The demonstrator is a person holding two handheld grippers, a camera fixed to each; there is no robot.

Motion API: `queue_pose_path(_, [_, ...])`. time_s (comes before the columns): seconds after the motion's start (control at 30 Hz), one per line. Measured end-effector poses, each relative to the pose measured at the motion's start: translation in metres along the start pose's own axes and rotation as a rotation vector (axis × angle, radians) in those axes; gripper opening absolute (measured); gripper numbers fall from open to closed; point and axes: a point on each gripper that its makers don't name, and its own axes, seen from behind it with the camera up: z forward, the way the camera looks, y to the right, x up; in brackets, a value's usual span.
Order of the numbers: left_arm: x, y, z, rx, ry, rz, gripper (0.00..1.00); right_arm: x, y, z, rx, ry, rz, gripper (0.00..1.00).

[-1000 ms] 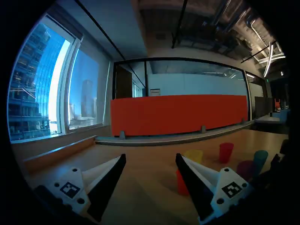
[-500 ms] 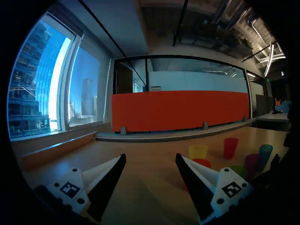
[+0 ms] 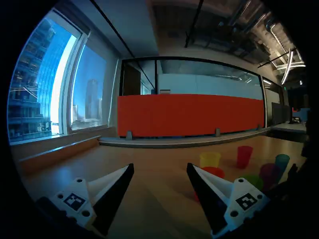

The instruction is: Pour water

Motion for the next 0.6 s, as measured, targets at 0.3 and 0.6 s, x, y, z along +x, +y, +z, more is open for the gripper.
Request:
queue_pose_path(0.3, [-0.0013,0.0004,0.0008,-0.004,-0.005,-0.005,0.98,-0.0013,0.0028,-0.0006,-0.003,0.001,0.003,0.99])
queue_pose_path(0.6, [-0.0016,0.0006,0.0017,-0.007,-0.007,-0.003,0.98,-0.0007,0.0068,-0.0018,-0.009,0.011,0.002,1.0])
